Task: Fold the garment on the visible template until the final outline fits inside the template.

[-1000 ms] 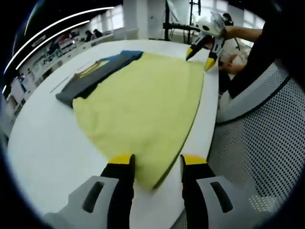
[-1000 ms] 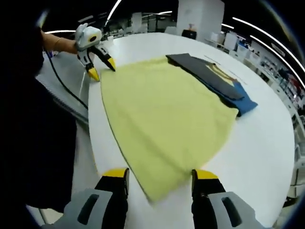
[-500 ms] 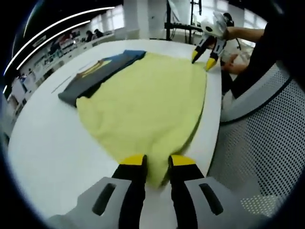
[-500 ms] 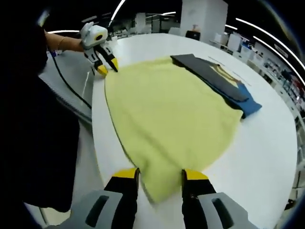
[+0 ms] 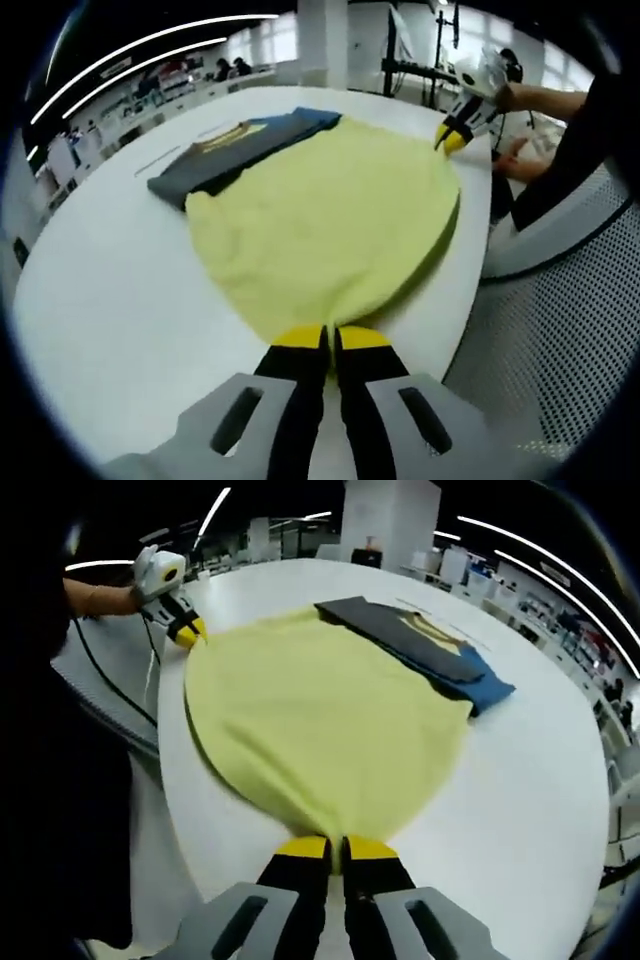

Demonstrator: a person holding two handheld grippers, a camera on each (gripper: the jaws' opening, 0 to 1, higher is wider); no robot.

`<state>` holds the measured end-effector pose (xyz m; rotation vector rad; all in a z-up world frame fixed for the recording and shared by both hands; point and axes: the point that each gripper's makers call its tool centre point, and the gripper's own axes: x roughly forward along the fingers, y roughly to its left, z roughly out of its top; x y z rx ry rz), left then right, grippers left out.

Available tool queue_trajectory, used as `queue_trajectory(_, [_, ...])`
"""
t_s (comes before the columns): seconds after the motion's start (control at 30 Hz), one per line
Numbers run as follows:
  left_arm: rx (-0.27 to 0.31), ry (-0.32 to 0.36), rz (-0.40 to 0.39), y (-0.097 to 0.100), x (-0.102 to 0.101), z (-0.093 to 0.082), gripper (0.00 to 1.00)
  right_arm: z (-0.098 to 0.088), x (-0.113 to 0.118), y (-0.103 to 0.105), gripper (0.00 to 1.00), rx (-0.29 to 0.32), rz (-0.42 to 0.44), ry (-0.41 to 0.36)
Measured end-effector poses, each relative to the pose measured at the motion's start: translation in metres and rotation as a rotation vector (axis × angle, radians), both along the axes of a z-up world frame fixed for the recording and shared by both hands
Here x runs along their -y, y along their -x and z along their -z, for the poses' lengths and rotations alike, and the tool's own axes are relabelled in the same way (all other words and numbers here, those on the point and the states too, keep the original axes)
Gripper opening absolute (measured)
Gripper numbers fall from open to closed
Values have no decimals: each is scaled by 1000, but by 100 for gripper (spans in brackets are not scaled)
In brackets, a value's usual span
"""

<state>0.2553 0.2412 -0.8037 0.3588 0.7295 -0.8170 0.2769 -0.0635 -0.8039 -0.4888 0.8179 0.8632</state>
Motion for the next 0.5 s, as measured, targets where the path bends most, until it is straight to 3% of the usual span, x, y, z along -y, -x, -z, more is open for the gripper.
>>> queue_trajectory(0.5, [1,-21,-23,0,-3,-31,0,-28,0,-4,0,24,139,-68])
